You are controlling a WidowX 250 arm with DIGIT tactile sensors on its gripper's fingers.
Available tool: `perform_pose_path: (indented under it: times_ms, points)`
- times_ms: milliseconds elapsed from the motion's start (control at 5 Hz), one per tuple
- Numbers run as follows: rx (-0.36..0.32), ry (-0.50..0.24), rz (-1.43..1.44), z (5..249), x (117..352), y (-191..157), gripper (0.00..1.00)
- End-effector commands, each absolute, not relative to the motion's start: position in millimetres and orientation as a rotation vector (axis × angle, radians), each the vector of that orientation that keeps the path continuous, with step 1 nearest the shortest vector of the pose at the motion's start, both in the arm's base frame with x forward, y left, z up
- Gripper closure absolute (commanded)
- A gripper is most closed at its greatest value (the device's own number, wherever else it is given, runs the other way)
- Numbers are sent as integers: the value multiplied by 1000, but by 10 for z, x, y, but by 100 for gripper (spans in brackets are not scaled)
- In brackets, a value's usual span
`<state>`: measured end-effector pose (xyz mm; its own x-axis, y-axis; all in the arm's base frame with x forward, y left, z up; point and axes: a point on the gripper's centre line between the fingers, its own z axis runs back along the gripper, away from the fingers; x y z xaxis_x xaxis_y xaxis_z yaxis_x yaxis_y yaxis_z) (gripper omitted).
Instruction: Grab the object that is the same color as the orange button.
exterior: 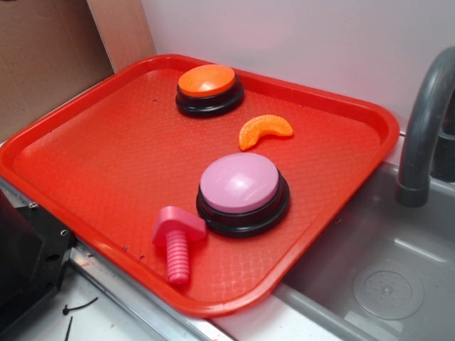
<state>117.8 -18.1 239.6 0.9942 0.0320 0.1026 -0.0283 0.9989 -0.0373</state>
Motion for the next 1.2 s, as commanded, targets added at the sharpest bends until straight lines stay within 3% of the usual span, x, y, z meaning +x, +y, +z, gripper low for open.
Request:
perform_pose_path:
  times_ms: [0, 200, 400, 1000]
  points:
    - [-36, -103, 30, 2396, 1178, -181, 0]
    - [-29, -125, -17, 2357, 1273, -222, 0]
    - [8, -195, -25, 2232, 1517, -263, 0]
    - [10, -255, 146, 1491, 2426, -428, 0]
